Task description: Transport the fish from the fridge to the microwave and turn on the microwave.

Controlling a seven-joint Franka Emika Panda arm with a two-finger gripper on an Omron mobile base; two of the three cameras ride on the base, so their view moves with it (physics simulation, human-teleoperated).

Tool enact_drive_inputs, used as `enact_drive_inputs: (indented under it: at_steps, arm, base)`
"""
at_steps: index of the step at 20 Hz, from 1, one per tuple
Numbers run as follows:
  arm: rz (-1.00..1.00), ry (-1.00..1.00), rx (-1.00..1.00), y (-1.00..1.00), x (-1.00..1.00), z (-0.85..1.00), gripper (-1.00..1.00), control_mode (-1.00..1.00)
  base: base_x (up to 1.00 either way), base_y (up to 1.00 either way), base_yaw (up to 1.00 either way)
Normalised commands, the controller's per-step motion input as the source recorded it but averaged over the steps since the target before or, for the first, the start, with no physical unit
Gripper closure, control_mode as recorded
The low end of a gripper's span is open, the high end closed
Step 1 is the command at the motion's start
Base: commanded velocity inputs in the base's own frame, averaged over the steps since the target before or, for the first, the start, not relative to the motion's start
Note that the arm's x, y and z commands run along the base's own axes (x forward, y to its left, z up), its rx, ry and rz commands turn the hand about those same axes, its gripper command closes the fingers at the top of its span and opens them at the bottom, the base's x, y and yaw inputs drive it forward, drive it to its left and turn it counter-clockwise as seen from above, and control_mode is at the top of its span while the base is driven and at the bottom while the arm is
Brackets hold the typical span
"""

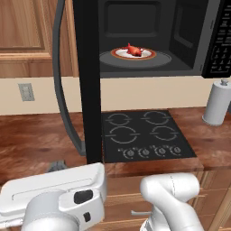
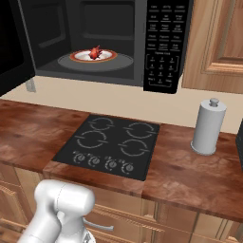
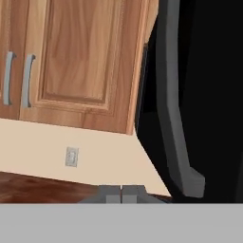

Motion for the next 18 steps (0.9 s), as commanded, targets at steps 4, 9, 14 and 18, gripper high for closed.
enact_drive_inputs:
  at_steps: [4,9,14,18]
  arm:
    - [-0.13,-0.01,0.00,0.15,0.19,-0.01,1.00,-1.00]
    - [-0.15,-0.01,0.00,0.07,0.20,-0.01,1.00,-1.00]
    - [-0.15,-0.03,0.00,0.04,0.14,0.00,1.00,-1.00]
    - [-0.14,-0.04,0.00,0.07,0.12,0.00,1.00,-1.00]
  base:
    - [0.00,0.00,0.00]
    - [0.00,0.00,0.00]
    - [0.00,0.00,0.00]
    - [0.00,0.00,0.00]
